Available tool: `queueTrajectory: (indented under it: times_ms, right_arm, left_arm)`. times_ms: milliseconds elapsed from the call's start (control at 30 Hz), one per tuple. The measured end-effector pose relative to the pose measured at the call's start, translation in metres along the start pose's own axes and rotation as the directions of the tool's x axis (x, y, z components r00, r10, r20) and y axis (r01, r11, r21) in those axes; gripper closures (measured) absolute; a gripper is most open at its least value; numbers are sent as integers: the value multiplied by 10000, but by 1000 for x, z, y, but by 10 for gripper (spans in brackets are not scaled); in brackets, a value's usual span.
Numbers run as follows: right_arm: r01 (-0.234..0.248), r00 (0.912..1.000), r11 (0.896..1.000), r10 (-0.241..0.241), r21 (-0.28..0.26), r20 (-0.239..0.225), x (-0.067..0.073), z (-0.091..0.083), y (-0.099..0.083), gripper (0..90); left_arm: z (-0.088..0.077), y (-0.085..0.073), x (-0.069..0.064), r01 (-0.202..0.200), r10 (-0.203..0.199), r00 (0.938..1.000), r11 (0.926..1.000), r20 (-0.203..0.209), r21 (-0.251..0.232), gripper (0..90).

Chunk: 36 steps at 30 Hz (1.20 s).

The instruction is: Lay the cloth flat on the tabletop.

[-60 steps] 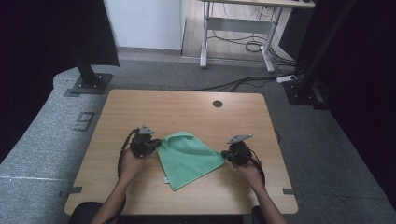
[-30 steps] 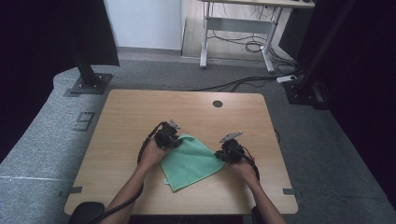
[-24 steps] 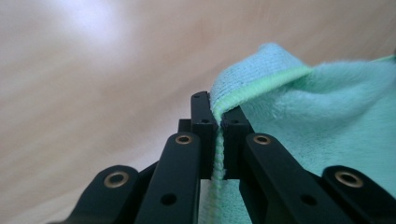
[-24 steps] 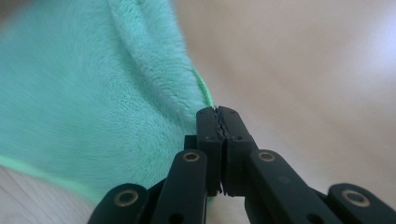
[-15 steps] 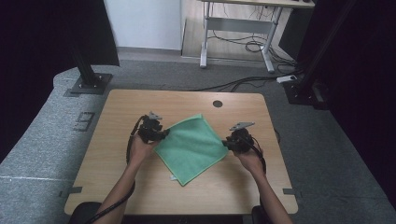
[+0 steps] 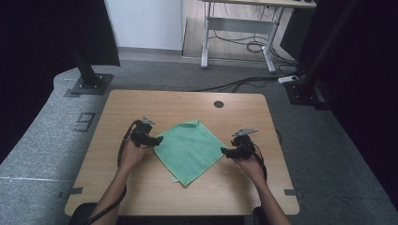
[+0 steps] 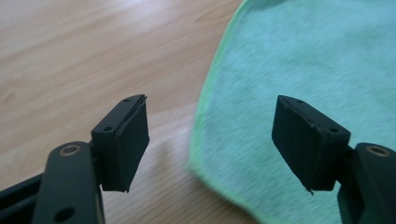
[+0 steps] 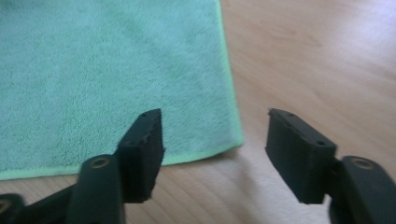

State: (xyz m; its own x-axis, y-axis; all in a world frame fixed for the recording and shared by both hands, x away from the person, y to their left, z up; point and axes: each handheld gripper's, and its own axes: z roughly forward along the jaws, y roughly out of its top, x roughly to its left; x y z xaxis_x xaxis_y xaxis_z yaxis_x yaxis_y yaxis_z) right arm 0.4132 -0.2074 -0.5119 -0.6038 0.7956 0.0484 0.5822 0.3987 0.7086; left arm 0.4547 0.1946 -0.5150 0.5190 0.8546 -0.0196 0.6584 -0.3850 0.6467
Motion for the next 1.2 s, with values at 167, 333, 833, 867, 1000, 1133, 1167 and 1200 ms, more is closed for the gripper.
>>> queueTrajectory:
  times_ms: [167, 333, 833, 867, 1000, 1133, 1167, 1200]
  right_arm:
    - [-269, 9989, 9995, 262, 185, 398, 11, 18, -12, 197]
    - [-175, 9954, 9987, 128, 488, 950, 15, 30, -14, 173]
    - [-996, 9745, 9937, 869, 517, 2069, -25, 36, -4, 206]
    - [-996, 9745, 9937, 869, 517, 2069, -25, 36, -4, 206]
    - [-723, 9801, 9971, 669, 224, 1871, -12, 21, -3, 184]
    - [-566, 9886, 9983, 546, 103, 1405, 5, 12, -9, 155]
    - [-451, 9920, 9987, 418, 246, 1191, 18, 11, -15, 146]
    - [-383, 9931, 9987, 343, 338, 1117, 23, 12, -19, 146]
  left_arm:
    - [4, -18, 17, 561, -561, 9980, 9984, -292, -3, 252]
    - [6, -30, 17, 434, -434, 9981, 9991, -431, 2, 254]
    - [-22, -39, -59, -1805, 1790, 9816, 9834, 661, 173, 235]
    - [-22, -39, -59, -1805, 1790, 9816, 9834, 661, 173, 235]
    - [-17, -12, -51, -1214, 1246, 9892, 9916, 767, -454, 236]
    - [7, 3, -36, -892, 897, 9952, 9959, 390, -163, 232]
    - [17, 4, -33, -706, 709, 9970, 9974, 319, -108, 232]
    - [21, 3, -32, -664, 665, 9976, 9978, 207, -57, 232]
